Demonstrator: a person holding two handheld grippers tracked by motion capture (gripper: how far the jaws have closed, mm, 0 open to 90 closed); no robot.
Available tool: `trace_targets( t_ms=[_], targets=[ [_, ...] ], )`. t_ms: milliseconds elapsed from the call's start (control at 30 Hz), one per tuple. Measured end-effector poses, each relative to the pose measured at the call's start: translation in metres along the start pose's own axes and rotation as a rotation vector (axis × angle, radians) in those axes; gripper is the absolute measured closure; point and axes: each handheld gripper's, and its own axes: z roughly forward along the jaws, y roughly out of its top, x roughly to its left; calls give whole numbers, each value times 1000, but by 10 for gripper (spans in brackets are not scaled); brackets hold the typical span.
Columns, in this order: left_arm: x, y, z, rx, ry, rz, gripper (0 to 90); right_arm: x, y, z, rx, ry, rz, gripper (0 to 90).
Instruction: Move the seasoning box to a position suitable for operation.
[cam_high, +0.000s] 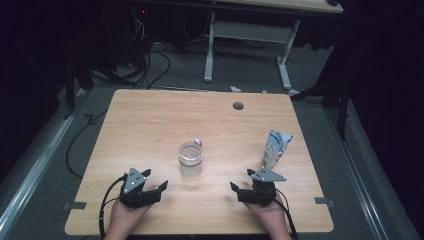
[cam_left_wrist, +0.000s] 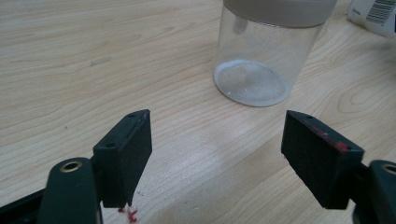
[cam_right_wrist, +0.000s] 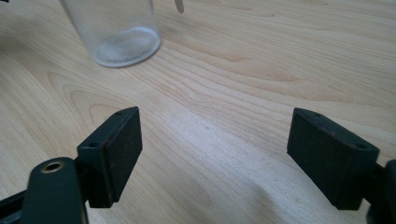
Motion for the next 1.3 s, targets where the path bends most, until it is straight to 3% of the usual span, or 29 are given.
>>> trace_targets(
  t_ms=[100,200,400,500,733,833,1033,1167,1300],
  targets=[
    [0,-1,0,-2,7,3,265,-1,-1,0,0,-5,1,187],
    [5,-2,0,-16,0,-42,278,-2,-1,-2,-13,3,6,210],
    [12,-3,-5,-38,0,-67,304,-1,-1,-1,-18,-18,-5,213],
    [12,-2,-8,-44,5,-64,314,-2,-2,-1,-16,-21,-1,213],
    [14,-1,-7,-9,13,-48,363,-3,-2,-2,-17,-27,-7,227],
    [13,-1,-5,1,16,-24,379,-4,-3,-3,-22,-25,-4,243],
    [11,-1,-5,-12,-28,-40,384,-5,-4,-3,-20,-27,3,270],
    [10,0,1,21,-27,-38,383,-4,-5,-1,-17,-34,-9,280],
    [7,10,5,23,-13,-49,367,-5,-5,-2,-26,-37,-12,310]
  ],
)
